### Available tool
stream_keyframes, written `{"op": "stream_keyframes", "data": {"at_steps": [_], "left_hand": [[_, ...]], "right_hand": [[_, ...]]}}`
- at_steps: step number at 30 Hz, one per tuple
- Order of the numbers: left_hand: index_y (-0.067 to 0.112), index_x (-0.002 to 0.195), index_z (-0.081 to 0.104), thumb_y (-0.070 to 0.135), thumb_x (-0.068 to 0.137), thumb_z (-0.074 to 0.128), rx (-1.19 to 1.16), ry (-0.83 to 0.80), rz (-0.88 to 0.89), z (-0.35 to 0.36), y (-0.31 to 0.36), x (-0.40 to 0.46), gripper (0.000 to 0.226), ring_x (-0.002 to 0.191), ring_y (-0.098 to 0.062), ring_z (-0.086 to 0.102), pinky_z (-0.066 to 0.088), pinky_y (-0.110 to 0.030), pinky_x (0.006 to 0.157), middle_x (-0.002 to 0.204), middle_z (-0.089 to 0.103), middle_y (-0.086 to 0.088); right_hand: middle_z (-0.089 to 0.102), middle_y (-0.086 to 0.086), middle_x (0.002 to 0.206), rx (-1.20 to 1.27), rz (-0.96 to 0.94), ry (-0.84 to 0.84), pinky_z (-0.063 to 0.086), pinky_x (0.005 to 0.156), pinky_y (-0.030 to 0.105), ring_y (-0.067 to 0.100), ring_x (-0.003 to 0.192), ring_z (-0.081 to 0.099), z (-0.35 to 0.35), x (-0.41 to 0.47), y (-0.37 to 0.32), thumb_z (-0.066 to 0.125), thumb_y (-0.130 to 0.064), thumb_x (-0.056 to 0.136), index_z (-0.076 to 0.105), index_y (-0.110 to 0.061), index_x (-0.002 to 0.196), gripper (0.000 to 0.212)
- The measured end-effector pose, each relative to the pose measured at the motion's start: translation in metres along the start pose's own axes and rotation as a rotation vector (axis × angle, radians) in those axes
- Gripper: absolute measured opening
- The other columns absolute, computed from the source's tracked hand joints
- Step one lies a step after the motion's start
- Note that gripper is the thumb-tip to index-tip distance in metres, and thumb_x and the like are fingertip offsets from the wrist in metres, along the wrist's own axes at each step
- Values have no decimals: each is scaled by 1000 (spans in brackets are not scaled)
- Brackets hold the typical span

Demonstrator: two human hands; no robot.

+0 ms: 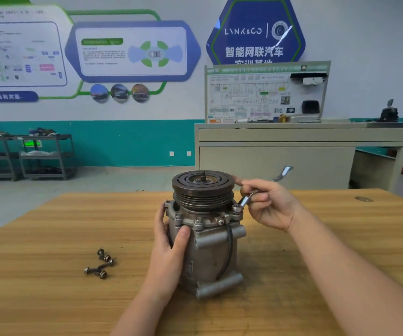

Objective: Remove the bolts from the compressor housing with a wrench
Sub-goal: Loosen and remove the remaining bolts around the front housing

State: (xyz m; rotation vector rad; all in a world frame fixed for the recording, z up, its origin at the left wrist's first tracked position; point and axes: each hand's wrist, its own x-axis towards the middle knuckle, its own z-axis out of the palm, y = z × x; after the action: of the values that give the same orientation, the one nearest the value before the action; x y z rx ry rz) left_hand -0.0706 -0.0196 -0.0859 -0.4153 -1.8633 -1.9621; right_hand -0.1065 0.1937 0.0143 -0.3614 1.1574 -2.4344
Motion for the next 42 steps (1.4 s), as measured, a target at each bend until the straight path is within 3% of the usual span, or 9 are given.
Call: {"op": "stream_keyframes", "data": {"at_steps": [5, 10, 15, 20, 24, 31, 36, 39, 42], "left_hand": [[61, 129, 20, 55, 76, 51, 21, -4, -4, 1, -3, 2, 62, 116, 20, 42, 33, 3, 84, 137, 44, 21], [65, 122, 21, 57, 74, 52, 2, -11, -3, 1, -1, 1, 58, 114, 23, 42, 35, 1, 85, 134, 42, 27], [68, 121, 21, 57, 74, 53, 2, -6, -19, 1, 2, 0, 58, 119, 12, 44, 35, -10, 91, 136, 46, 19], [52, 133, 21, 50, 75, 54, 2, -2, -2, 1, 2, 0, 66, 127, -4, 46, 34, -18, 101, 143, 46, 6], [49, 137, 20, 50, 75, 53, 14, -5, 7, 2, 3, 0, 70, 128, -8, 46, 34, -23, 104, 143, 46, 3], [54, 128, 26, 54, 74, 56, 24, -4, 8, 2, 4, 1, 62, 122, 2, 48, 36, -16, 100, 138, 48, 9], [44, 142, 25, 69, 66, 55, 34, -8, -10, 0, 0, 2, 86, 112, 15, 48, 37, -2, 84, 137, 50, 11], [62, 129, 24, 54, 79, 63, 18, -27, 8, 1, 3, 1, 64, 121, 4, 50, 40, -24, 104, 139, 49, 11], [64, 122, 25, 68, 64, 56, 26, -10, -4, 1, 7, 0, 66, 125, -8, 49, 36, -35, 111, 136, 49, 11]], "right_hand": [[60, 3, 61, 74, -39, -1, 39, 30, 10, 3, 35, 53, -3, 11, 4, 55, -19, 85, 59, -5, 86, 14], [65, 12, 79, 221, -327, -12, 52, 50, 14, 11, 59, 64, 2, -22, 0, 49, -22, 89, 56, -5, 91, 19], [68, 10, 67, -284, -800, 268, 46, 42, 20, 14, 48, 60, 25, -44, 19, 42, -30, 96, 42, -12, 82, 22], [70, 12, 78, -818, -1074, 171, 49, 43, 25, 22, 49, 65, 36, -54, 36, 57, -45, 89, 54, -33, 78, 17], [65, -2, 65, -1149, -1193, 136, 49, 48, 24, 12, 50, 63, 33, -51, 40, 60, -42, 91, 63, -21, 84, 23], [62, -3, 64, -1284, -1376, 186, 50, 46, 30, 5, 54, 61, 36, -47, 48, 61, -38, 92, 68, -4, 81, 37], [68, 3, 75, -1501, -1569, 381, 51, 66, 18, 10, 69, 63, 44, -41, 78, 71, -6, 81, 71, -2, 82, 4], [66, 3, 79, -1449, -1592, 467, 51, 69, 16, 8, 72, 62, 41, -41, 95, 57, -22, 94, 68, -3, 86, 24], [65, -1, 76, -869, -1434, 541, 46, 54, 17, 9, 57, 59, 47, -41, 98, 38, -37, 102, 58, -32, 89, 24]]}}
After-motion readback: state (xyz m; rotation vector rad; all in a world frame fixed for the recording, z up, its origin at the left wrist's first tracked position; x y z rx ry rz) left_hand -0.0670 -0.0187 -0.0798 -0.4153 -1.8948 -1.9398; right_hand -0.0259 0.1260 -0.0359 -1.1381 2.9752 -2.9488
